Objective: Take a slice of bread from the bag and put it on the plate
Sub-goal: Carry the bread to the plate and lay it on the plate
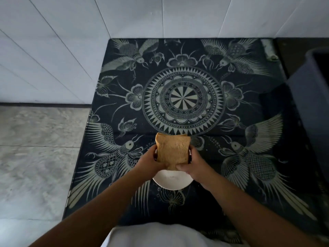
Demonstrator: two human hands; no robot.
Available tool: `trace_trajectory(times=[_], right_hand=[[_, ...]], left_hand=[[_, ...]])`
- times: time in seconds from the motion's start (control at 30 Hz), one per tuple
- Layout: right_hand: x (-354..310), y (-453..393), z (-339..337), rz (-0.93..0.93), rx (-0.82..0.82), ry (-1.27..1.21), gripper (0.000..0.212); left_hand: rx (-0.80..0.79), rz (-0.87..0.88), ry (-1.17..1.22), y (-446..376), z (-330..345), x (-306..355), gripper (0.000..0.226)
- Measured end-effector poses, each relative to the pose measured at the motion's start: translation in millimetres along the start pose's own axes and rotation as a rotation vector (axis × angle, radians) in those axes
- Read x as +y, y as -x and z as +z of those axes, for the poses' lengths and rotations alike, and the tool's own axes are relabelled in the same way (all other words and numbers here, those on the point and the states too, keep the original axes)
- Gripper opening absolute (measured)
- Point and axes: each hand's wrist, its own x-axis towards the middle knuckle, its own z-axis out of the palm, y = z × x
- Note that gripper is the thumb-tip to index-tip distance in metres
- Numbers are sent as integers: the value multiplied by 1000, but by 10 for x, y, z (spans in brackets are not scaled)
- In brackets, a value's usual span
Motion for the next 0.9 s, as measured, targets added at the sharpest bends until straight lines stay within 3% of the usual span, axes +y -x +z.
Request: trace_trajectory(times=[0.33,0.6,0.77,0.9], right_hand=[[-89,-152,-30,36,15,69,93],[-87,-23,-145,1,73,249,76],[-101,45,-226,-94,80,516,56],[-115,42,-165,-54,100,455,56]], left_hand=[[35,-13,-125,-219,-26,-36,76],[29,-11,-67,-67,-53,-55,56],[6,-33,26,18,-66,-51,53],[-9,-9,5,45,-22,-11,47]])
